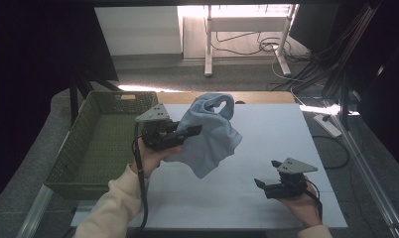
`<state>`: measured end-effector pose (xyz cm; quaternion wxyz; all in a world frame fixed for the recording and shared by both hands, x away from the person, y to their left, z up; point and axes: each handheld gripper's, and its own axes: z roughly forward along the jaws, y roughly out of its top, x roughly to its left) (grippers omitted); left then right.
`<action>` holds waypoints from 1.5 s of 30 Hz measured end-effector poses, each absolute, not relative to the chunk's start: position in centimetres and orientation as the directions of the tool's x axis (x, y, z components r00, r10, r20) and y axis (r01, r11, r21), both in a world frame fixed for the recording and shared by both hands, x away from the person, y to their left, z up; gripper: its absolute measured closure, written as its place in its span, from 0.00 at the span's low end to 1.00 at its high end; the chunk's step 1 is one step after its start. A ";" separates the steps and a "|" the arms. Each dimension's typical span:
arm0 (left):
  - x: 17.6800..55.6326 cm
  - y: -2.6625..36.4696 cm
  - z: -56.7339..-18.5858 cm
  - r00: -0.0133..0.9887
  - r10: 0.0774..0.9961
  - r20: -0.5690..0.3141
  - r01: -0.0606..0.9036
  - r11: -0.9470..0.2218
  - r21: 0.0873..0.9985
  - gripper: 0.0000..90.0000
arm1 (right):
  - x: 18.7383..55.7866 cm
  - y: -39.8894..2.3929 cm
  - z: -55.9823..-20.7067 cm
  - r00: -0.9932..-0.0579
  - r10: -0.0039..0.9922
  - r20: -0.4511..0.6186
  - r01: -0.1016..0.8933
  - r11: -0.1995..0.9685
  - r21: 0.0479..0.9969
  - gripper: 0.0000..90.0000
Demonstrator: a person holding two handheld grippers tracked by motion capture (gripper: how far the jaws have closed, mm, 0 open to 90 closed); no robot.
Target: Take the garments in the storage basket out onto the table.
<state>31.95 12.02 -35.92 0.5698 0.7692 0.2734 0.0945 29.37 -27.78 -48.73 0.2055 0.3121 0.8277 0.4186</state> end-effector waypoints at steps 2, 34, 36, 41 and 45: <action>32.0 12.0 -36.0 0.833 0.527 -0.169 0.316 -0.202 0.927 0.79 | 29.4 -27.8 -48.7 -0.721 0.688 -0.079 0.344 0.455 0.821 0.12; 32.1 9.0 -39.4 0.844 0.488 -0.223 0.375 -0.238 0.896 0.79 | 29.3 -27.9 -48.7 -0.719 0.691 -0.075 0.346 0.450 0.824 0.12; 32.1 8.8 -39.7 0.845 0.486 -0.223 0.377 -0.245 0.894 0.79 | 29.3 -27.9 -48.7 -0.719 0.691 -0.076 0.346 0.450 0.823 0.12; 32.3 8.4 -40.3 0.842 0.488 -0.231 0.390 -0.252 0.886 0.78 | 29.4 -27.9 -48.7 -0.718 0.692 -0.078 0.344 0.450 0.824 0.12; 32.5 8.1 -40.9 0.838 0.490 -0.239 0.400 -0.257 0.880 0.78 | 29.3 -27.9 -48.7 -0.719 0.691 -0.078 0.344 0.451 0.824 0.12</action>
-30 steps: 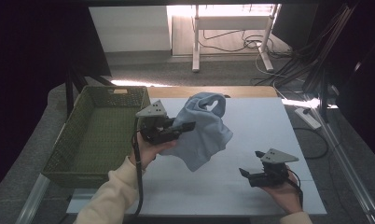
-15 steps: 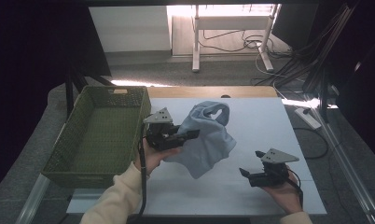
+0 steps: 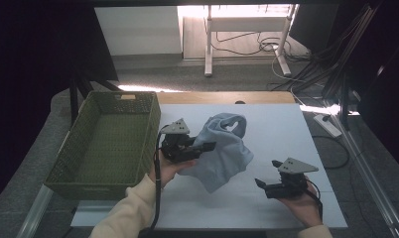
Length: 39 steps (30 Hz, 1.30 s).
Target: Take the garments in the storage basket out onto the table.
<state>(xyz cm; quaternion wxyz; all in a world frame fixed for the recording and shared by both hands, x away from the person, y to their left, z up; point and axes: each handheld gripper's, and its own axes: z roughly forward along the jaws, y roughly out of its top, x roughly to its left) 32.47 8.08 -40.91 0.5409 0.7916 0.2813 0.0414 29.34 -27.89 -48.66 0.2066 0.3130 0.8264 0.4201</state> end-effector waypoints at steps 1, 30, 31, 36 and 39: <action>32.5 8.0 -41.1 0.839 0.490 -0.237 0.400 -0.260 0.879 0.78 | 29.3 -27.9 -48.7 -0.720 0.690 -0.079 0.344 0.452 0.823 0.12; 35.8 6.8 -46.2 0.772 0.549 -0.321 0.537 -0.291 0.792 0.77 | 29.4 -27.9 -48.7 -0.719 0.690 -0.078 0.343 0.451 0.824 0.12; 35.8 6.7 -46.4 0.772 0.549 -0.320 0.541 -0.303 0.784 0.77 | 29.4 -27.9 -48.7 -0.720 0.690 -0.079 0.342 0.452 0.824 0.12; 35.9 6.3 -47.0 0.771 0.557 -0.308 0.545 -0.329 0.771 0.76 | 29.4 -27.9 -48.7 -0.719 0.690 -0.078 0.343 0.451 0.824 0.12; 35.9 6.2 -47.3 0.770 0.560 -0.306 0.549 -0.337 0.765 0.76 | 29.4 -27.9 -48.7 -0.720 0.689 -0.079 0.343 0.453 0.823 0.12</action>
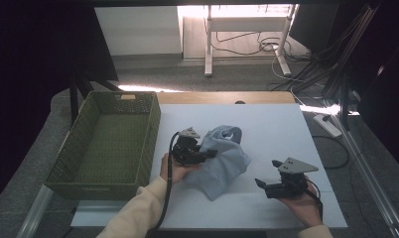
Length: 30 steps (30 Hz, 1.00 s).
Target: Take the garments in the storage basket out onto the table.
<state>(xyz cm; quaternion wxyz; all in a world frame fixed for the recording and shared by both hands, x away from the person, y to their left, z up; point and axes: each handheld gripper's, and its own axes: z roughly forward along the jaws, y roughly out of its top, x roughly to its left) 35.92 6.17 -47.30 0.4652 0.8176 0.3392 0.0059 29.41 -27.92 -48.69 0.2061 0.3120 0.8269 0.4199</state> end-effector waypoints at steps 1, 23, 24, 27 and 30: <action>36.0 6.1 -47.4 0.769 0.561 -0.307 0.551 -0.338 0.763 0.76 | 29.4 -27.9 -48.7 -0.721 0.688 -0.081 0.343 0.456 0.821 0.12; 34.8 7.9 -46.4 0.760 0.589 -0.275 0.524 -0.305 0.795 0.37 | 29.4 -27.9 -48.7 -0.722 0.687 -0.081 0.346 0.460 0.818 0.12; 34.6 8.1 -46.3 0.760 0.591 -0.271 0.521 -0.305 0.797 0.37 | 29.4 -27.9 -48.7 -0.722 0.687 -0.081 0.345 0.459 0.819 0.12; 34.1 8.6 -46.0 0.764 0.590 -0.262 0.512 -0.307 0.802 0.37 | 29.4 -27.9 -48.8 -0.722 0.687 -0.083 0.346 0.463 0.816 0.12; 33.3 9.2 -45.5 0.772 0.587 -0.242 0.494 -0.316 0.810 0.37 | 29.4 -27.8 -48.8 -0.723 0.685 -0.083 0.346 0.464 0.816 0.12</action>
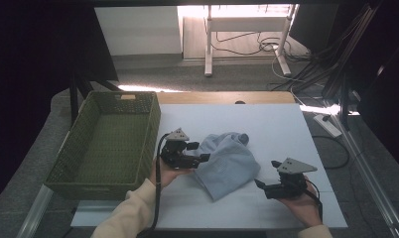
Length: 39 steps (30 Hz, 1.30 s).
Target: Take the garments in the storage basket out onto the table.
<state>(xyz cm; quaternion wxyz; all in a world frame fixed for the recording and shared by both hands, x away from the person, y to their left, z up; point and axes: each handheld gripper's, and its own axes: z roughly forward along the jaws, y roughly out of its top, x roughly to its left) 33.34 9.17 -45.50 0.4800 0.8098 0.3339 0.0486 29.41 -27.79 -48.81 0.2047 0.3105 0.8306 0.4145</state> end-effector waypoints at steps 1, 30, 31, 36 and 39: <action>33.2 9.3 -45.4 0.774 0.587 -0.235 0.489 -0.321 0.811 0.37 | 29.4 -27.8 -48.8 -0.724 0.685 -0.084 0.345 0.464 0.816 0.12; 31.0 11.7 -44.2 0.778 0.601 -0.186 0.452 -0.328 0.830 0.34 | 29.5 -27.2 -48.7 -0.736 0.673 -0.076 0.337 0.461 0.821 0.12; 30.9 11.7 -44.2 0.775 0.603 -0.191 0.455 -0.322 0.830 0.34 | 29.5 -27.1 -48.6 -0.738 0.671 -0.071 0.334 0.455 0.825 0.12; 30.6 11.9 -44.2 0.772 0.604 -0.197 0.459 -0.316 0.830 0.34 | 29.3 -26.3 -48.2 -0.755 0.654 -0.043 0.329 0.435 0.838 0.12; 30.5 12.0 -44.2 0.765 0.613 -0.197 0.462 -0.310 0.831 0.34 | 29.2 -25.9 -48.1 -0.763 0.645 -0.035 0.328 0.433 0.840 0.12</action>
